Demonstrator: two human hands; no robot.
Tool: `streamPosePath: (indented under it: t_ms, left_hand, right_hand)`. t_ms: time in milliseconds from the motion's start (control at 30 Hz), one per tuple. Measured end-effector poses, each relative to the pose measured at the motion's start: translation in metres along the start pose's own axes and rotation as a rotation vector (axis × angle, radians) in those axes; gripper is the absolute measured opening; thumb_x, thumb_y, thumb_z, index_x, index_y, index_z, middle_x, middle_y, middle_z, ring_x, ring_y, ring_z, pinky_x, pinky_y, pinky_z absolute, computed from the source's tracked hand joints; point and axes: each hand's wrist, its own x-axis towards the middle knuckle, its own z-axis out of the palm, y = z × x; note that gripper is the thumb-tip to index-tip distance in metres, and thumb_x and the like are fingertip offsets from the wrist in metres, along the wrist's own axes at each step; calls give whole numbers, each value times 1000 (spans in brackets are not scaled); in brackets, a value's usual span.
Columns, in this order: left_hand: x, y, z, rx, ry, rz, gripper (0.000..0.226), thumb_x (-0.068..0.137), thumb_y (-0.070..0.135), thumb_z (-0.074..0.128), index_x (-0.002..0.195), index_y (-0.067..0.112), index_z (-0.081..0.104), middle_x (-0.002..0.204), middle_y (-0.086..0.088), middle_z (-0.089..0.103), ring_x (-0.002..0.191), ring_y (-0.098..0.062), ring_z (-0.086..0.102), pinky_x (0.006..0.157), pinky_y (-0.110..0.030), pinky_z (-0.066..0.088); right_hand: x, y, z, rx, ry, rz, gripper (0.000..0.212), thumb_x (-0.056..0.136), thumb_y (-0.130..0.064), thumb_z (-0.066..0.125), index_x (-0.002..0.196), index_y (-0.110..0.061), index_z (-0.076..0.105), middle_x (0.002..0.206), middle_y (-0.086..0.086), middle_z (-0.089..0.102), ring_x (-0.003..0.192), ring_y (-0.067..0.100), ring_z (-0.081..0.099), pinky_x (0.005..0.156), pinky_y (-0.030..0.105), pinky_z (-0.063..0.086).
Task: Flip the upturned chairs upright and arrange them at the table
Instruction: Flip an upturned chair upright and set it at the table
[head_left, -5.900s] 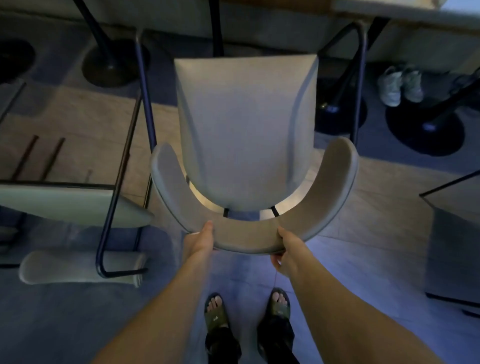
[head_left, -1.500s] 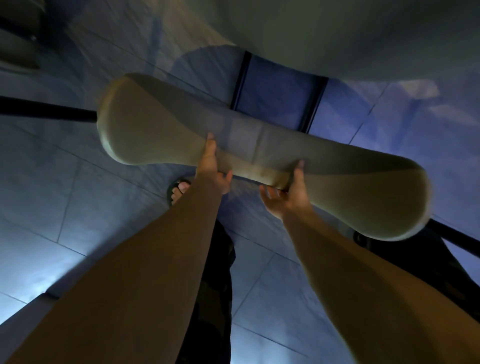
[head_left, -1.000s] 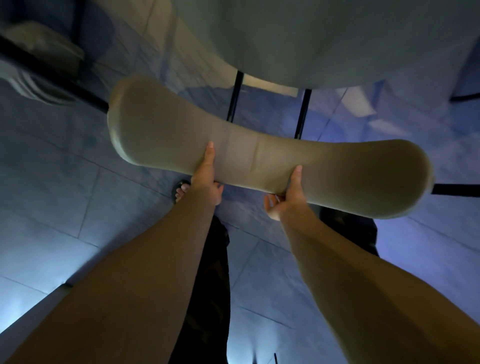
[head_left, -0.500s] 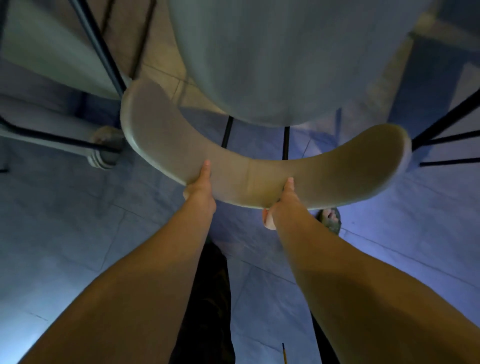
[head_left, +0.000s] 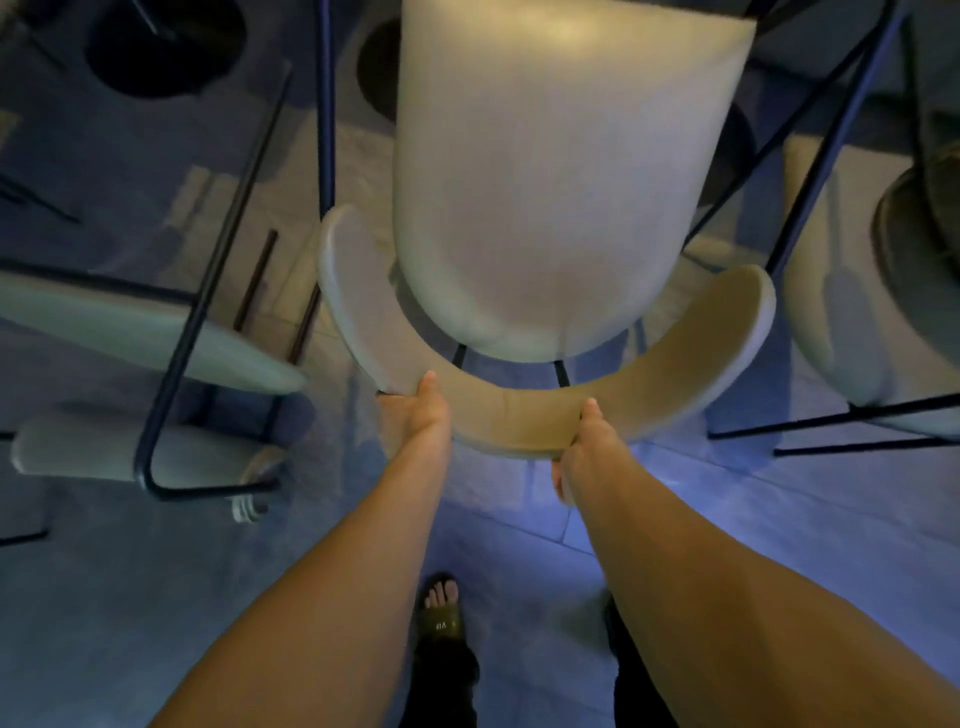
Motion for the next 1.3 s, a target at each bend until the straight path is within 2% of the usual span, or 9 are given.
streamPosePath:
  t_ms: [133, 233, 400, 533, 633, 800, 1067, 1167, 1300]
  left_hand:
    - [8, 56, 0, 27, -70, 106, 51, 83, 38, 68, 121, 6, 55, 124, -14, 66, 111, -33, 64, 95, -40, 50]
    - [6, 94, 0, 104, -67, 155, 49, 81, 40, 65, 117, 8, 59, 121, -14, 68, 106, -33, 66, 90, -40, 54]
    - [4, 151, 14, 213, -72, 150, 52, 86, 36, 61, 129, 8, 54, 133, -15, 59, 120, -33, 57, 93, -34, 45]
    - [-1, 192, 42, -104, -72, 86, 59, 86, 23, 61, 139, 11, 40, 136, -17, 53, 117, -36, 56, 94, -37, 46]
    - [-5, 218, 60, -370, -200, 53, 71, 80, 13, 63, 143, 17, 30, 129, -12, 60, 106, -33, 64, 93, -53, 52]
    - [4, 265, 93, -448, -251, 53, 68, 78, 9, 54, 141, 20, 31, 124, -9, 61, 105, -31, 63, 95, -56, 49]
    - [21, 342, 133, -322, -208, 36, 66, 83, 8, 51, 144, 21, 29, 130, -10, 54, 112, -36, 57, 89, -55, 49]
    - [23, 365, 144, -264, -243, -3, 60, 88, 12, 51, 142, 20, 27, 134, -14, 50, 115, -40, 55, 85, -68, 45]
    - [32, 380, 156, -226, -222, -6, 66, 87, 12, 50, 146, 21, 23, 140, -17, 46, 119, -41, 54, 91, -62, 46]
  right_hand:
    - [22, -33, 31, 0, -12, -93, 72, 66, -68, 66, 121, -21, 67, 114, -4, 73, 103, 23, 69, 93, 42, 56]
    - [15, -58, 47, -71, -152, -189, 60, 78, -54, 55, 127, -18, 59, 121, 0, 65, 106, 24, 64, 99, 46, 52]
    - [-30, -108, 64, -41, -41, -139, 37, 63, -47, 61, 91, -22, 62, 98, -4, 71, 83, 25, 68, 57, 31, 54]
    - [-72, -153, 86, -45, -37, -168, 33, 74, -42, 55, 98, -22, 63, 111, 5, 69, 100, 35, 65, 88, 50, 56]
    - [-91, -188, 102, -58, -22, -119, 20, 85, -32, 56, 100, -21, 61, 110, 5, 66, 99, 35, 62, 84, 54, 55]
    - [-83, -243, 140, 17, -70, -171, 61, 69, -22, 55, 129, -15, 51, 130, 14, 59, 110, 42, 59, 83, 65, 52]
    - [-99, -309, 182, 55, -34, -140, 59, 82, -14, 61, 137, -7, 44, 138, 16, 53, 120, 39, 55, 99, 57, 49]
    - [-106, -328, 191, 57, -49, -133, 59, 81, -15, 64, 136, -7, 45, 134, 14, 57, 117, 36, 58, 99, 52, 51]
    - [-102, -339, 202, 47, -1, -163, 56, 83, -14, 63, 136, -4, 46, 131, 14, 60, 115, 33, 61, 96, 40, 52]
